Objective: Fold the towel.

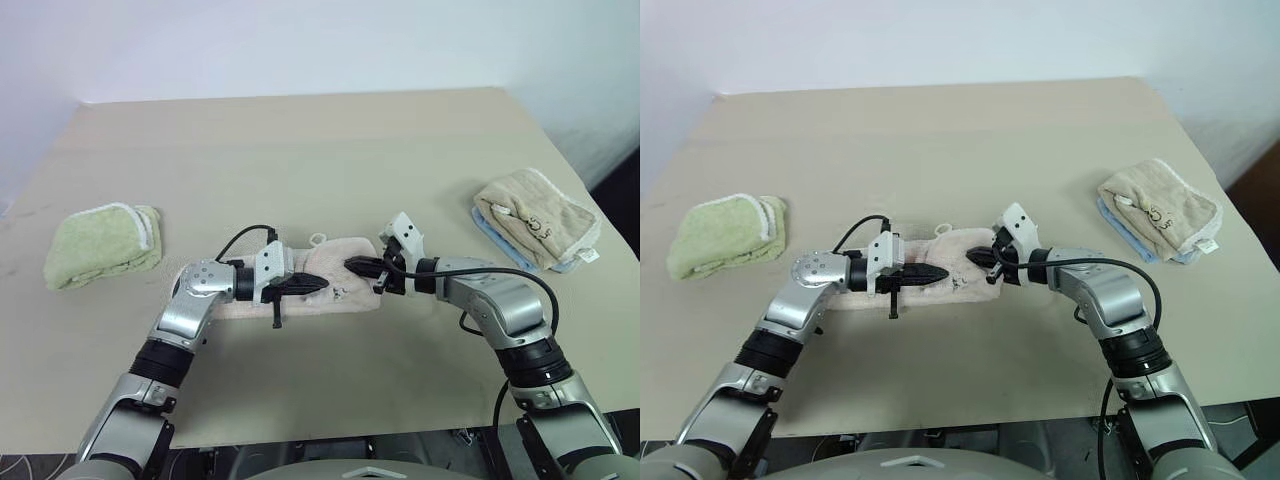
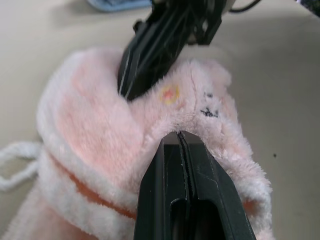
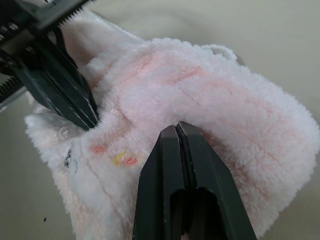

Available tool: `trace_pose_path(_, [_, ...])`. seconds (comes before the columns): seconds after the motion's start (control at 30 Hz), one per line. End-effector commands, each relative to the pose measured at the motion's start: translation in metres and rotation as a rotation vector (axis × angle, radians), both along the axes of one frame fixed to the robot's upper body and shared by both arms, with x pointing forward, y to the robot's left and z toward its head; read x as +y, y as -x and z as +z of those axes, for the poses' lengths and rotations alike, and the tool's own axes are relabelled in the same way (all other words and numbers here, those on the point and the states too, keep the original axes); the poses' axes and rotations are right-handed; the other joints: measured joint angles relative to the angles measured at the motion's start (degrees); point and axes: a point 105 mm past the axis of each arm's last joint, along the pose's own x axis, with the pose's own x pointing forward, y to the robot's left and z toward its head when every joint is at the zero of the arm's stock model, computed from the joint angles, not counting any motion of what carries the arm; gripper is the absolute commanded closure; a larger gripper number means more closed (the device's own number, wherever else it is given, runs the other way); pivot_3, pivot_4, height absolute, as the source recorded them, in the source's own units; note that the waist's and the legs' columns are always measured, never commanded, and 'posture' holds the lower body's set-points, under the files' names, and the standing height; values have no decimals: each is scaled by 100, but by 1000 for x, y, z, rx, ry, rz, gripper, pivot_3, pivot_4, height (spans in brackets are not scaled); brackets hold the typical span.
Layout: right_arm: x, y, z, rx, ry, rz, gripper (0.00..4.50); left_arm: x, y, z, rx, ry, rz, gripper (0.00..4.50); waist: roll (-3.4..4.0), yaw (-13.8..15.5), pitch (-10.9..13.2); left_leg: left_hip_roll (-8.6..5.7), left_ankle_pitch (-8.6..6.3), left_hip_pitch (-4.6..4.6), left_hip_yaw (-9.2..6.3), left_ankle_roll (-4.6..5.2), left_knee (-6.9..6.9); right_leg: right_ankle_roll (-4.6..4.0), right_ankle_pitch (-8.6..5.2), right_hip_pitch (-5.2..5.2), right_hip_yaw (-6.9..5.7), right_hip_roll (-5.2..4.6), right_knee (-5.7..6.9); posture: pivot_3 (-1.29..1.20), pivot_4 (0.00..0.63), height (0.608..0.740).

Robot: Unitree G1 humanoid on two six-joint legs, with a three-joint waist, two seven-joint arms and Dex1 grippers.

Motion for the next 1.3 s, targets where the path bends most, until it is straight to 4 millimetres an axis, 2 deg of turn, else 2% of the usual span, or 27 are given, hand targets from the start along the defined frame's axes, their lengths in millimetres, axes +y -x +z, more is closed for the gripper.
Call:
trace_pose_path(0.03, [5,11,10,-45,-1,76,4500,-2,0,3,-30,-6,-15,4472,0,1,0,0,0,0,0,0,0,0,0,0,0,0,0,0,150,728])
trace_pose_path(0.17, [2,22,5,-30,30,117,4500,5,-2,4,-46,-25,-16,4472,0,2,0,0,-2,0,0,-3,0,0,0,1,0,-1,0,0,150,728])
trace_pose_path(0.43, [-1,30,-7,0,64,139,4500,36,-6,4,-49,-102,-16,4472,0,-7,0,1,-3,1,1,-6,3,0,0,-2,0,-1,-1,0,150,728])
trace_pose_path(0.67, [-3,22,-12,4,80,99,4500,55,-7,9,-51,-129,-9,4472,0,-5,0,1,-5,1,1,-8,4,0,0,-1,0,-1,-1,0,150,728])
trace_pose_path(0.77, [-2,17,-4,-16,50,92,4500,57,-8,10,-56,-122,3,4472,0,-4,0,1,-6,1,0,-10,5,0,0,0,0,-1,-1,0,150,728])
trace_pose_path(0.93, [3,23,30,-69,-61,172,4500,52,-10,21,-72,-50,22,4472,0,-4,0,1,-6,1,0,-10,5,0,0,-1,0,-1,-1,0,150,728])
trace_pose_path(1.03, [2,18,39,-88,-80,162,4500,43,-14,32,-90,22,29,4472,0,-4,0,1,-6,0,0,-10,5,0,0,-1,0,-1,-1,0,150,728])
trace_pose_path(1.17, [6,17,38,-81,-81,161,4500,25,-15,46,-94,129,23,4472,-1,9,0,1,-5,1,-3,-8,7,0,0,2,-2,-1,-1,0,150,728])
trace_pose_path(1.3, [14,23,18,-35,-40,182,4500,2,-16,49,-92,192,12,4472,-1,1,0,0,-1,0,-3,-1,4,1,0,0,-1,-2,1,0,150,728])
